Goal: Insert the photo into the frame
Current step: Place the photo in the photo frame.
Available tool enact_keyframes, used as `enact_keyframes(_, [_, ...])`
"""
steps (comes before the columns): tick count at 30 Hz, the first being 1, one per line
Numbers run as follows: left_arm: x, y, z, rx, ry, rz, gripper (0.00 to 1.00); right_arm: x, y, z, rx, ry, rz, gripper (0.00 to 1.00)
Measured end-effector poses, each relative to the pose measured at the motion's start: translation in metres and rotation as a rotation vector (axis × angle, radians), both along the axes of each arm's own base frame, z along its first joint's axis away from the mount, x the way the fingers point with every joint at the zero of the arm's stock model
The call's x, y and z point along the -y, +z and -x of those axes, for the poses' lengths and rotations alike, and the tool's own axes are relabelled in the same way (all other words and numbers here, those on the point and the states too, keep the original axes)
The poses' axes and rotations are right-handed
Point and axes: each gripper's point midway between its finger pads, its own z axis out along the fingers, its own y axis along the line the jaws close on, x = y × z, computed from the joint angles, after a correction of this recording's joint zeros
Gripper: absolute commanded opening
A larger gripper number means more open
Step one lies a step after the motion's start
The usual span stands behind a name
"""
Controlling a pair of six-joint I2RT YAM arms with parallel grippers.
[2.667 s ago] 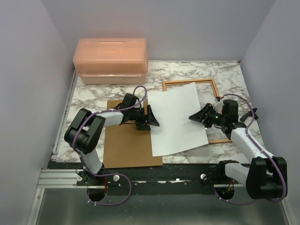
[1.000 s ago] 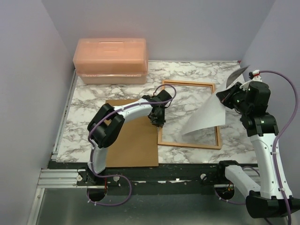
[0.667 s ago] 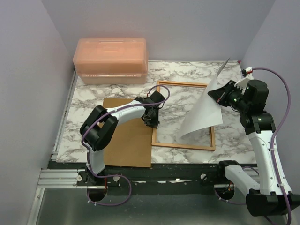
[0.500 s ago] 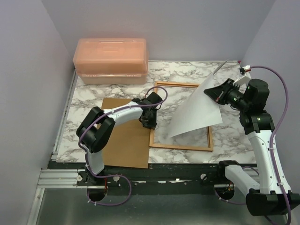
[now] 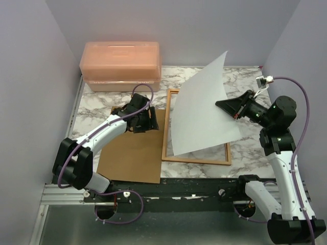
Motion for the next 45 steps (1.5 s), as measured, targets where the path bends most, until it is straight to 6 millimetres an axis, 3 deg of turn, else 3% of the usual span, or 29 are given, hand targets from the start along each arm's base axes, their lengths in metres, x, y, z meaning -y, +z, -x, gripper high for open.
enact_keyframes(2, [-0.005, 0.004, -0.001, 0.015, 0.009, 0.004, 0.71, 0.000, -0.018, 0.002, -0.027, 0.000, -0.002, 0.01])
enact_keyframes(4, [-0.012, 0.005, -0.003, 0.021, 0.021, 0.003, 0.71, 0.000, -0.051, -0.001, -0.095, -0.004, -0.008, 0.01])
enact_keyframes(8, [-0.025, -0.003, -0.003, 0.004, 0.049, -0.011, 0.71, 0.004, -0.160, -0.005, -0.405, -0.059, -0.023, 0.01])
enact_keyframes(12, [-0.034, -0.012, -0.001, -0.015, 0.064, -0.026, 0.71, 0.011, -0.265, 0.017, -0.747, -0.130, -0.009, 0.01])
enact_keyframes(15, [-0.035, -0.015, 0.001, -0.021, 0.059, -0.032, 0.71, 0.015, -0.295, 0.029, -0.848, -0.172, 0.007, 0.01])
enact_keyframes(19, [-0.035, -0.015, 0.001, -0.021, 0.056, -0.033, 0.71, 0.025, -0.292, 0.020, -0.805, -0.250, 0.030, 0.01])
enact_keyframes(28, [-0.034, -0.019, 0.002, -0.027, 0.052, -0.031, 0.71, 0.053, -0.255, -0.013, -0.651, -0.444, 0.063, 0.00])
enact_keyframes(36, [-0.032, -0.021, 0.004, -0.032, 0.045, -0.019, 0.72, 0.074, -0.242, -0.030, -0.637, -0.570, 0.103, 0.01])
enact_keyframes(45, [-0.027, -0.019, 0.004, -0.035, 0.030, 0.005, 0.72, 0.076, -0.246, -0.037, -0.642, -0.575, 0.136, 0.01])
